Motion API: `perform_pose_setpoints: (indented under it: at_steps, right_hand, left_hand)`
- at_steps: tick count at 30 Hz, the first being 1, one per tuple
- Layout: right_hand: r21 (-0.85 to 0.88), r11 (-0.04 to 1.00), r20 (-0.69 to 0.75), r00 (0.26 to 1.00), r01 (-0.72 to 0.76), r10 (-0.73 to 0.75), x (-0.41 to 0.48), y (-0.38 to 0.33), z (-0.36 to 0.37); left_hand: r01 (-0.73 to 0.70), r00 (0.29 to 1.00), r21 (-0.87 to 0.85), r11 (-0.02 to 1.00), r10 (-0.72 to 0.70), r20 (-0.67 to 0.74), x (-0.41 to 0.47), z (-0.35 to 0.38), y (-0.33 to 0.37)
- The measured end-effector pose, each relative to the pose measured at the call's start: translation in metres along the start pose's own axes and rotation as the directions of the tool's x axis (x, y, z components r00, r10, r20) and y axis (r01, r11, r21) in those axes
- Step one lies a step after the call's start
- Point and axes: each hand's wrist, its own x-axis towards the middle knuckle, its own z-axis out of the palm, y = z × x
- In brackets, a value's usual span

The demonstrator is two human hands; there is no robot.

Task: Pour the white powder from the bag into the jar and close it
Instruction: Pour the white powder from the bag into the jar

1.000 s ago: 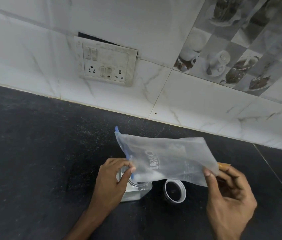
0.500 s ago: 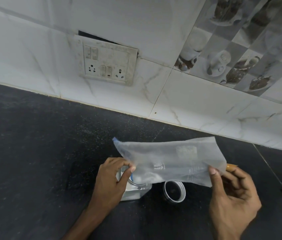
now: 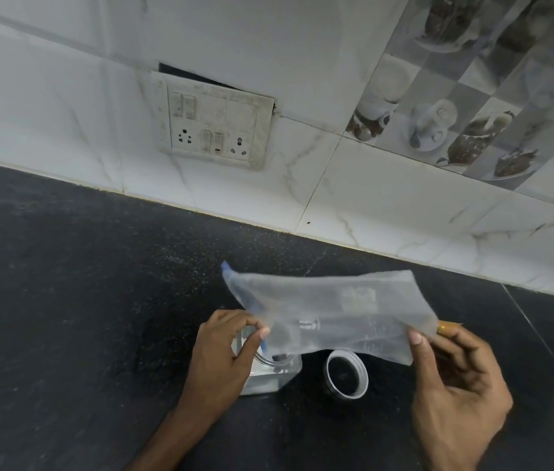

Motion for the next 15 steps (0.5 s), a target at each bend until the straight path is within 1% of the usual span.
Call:
perform_pose_setpoints:
  at_steps: [1, 4, 8, 11, 13, 15]
  right_hand:
    - [-0.009, 1.000, 0.010, 1.000, 0.004, -0.004, -0.0006, 0.0002, 0.0000]
    - [0.020, 1.000, -0.030, 1.000, 0.000, 0.001, 0.0003, 0.0001, -0.0017]
    - [-0.012, 1.000, 0.024, 1.000, 0.009, -0.009, -0.0005, -0.0002, 0.0001]
    - [0.001, 1.000, 0.012, 1.000, 0.011, -0.011, -0.0016, -0.0021, 0.0009]
    - [-0.015, 1.000, 0.031, 0.999, 0.021, -0.021, -0.0025, -0.0015, 0.0013]
    - [-0.005, 1.000, -0.014, 1.000, 0.011, -0.011, -0.0023, 0.0005, -0.0002]
  left_hand:
    - [-0.001, 1.000, 0.003, 1.000, 0.001, -0.004, 0.0004, -0.0001, -0.0004]
    - [-0.004, 1.000, 0.012, 1.000, 0.004, 0.005, 0.0012, 0.0009, -0.0001]
    - [0.005, 1.000, 0.002, 1.000, -0.005, 0.002, 0.0003, 0.0003, -0.0001]
    - [-0.004, 1.000, -0.003, 1.000, 0.004, 0.005, 0.0006, 0.0007, 0.0016]
    - [-0.004, 1.000, 0.002, 1.000, 0.004, 0.002, 0.0005, 0.0000, 0.0018]
    - [-0.010, 1.000, 0.006, 1.000, 0.010, 0.007, 0.0011, 0.0001, 0.0006]
